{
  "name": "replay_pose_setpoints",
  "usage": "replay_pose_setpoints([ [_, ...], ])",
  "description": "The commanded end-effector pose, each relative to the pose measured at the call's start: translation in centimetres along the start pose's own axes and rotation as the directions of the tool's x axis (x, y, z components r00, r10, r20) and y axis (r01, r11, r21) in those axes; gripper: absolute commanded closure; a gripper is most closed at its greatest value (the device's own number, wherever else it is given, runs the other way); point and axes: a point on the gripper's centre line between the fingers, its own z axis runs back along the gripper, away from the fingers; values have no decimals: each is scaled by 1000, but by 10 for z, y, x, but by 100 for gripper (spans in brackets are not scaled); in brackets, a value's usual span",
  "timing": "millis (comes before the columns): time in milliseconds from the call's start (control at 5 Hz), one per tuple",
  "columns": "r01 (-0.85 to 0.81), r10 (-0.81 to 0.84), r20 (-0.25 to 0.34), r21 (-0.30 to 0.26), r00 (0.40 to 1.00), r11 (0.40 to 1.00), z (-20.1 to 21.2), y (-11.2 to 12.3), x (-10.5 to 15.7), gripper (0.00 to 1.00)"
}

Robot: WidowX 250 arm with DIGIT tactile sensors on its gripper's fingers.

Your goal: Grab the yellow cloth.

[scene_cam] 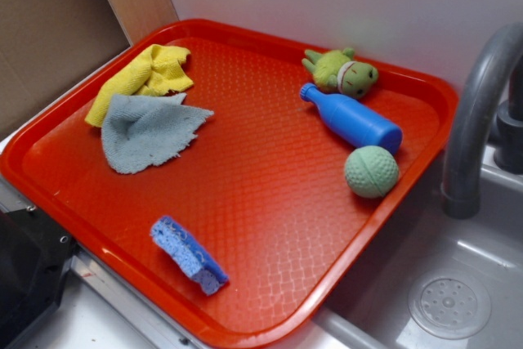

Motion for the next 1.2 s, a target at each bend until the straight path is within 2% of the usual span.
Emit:
replay_pose_setpoints([
  [0, 4, -7, -20, -113, 1000, 994, -23, 31, 0, 0],
  [200, -20, 12, -89, -81, 996, 997, -59, 30, 3, 0],
  [400, 6, -6, -111, -6, 994, 1000, -82, 26, 10, 0],
  [600, 54, -52, -95, 27, 994, 998, -107, 17, 17, 0],
  [800, 72, -68, -116, 32, 991, 997, -109, 8, 24, 0],
  [1000, 73, -59, -155, 90, 986, 993, -123, 6, 23, 100],
])
